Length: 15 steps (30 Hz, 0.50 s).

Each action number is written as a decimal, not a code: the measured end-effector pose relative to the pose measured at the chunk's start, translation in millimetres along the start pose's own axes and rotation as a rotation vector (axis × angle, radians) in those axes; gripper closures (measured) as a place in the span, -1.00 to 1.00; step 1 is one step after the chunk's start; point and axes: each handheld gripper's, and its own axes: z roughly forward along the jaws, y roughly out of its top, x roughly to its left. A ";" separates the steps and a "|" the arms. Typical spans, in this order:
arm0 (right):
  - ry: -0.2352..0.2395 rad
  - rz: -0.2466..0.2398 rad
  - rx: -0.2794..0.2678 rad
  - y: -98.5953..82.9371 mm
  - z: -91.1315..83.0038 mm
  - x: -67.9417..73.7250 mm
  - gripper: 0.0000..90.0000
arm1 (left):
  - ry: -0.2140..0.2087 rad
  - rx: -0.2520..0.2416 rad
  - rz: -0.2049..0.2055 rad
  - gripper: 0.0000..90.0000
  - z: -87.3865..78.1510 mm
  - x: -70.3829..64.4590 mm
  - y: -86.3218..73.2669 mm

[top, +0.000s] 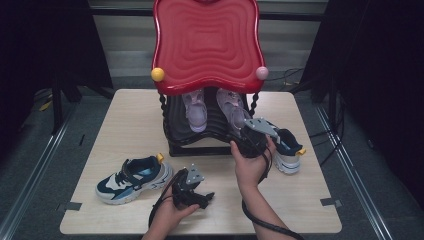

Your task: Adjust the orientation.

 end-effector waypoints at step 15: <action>-0.047 -0.007 -0.016 3.3 18.1 14.3 -0.17 | 0.000 -0.002 0.000 -0.68 0.1 0.0 0.0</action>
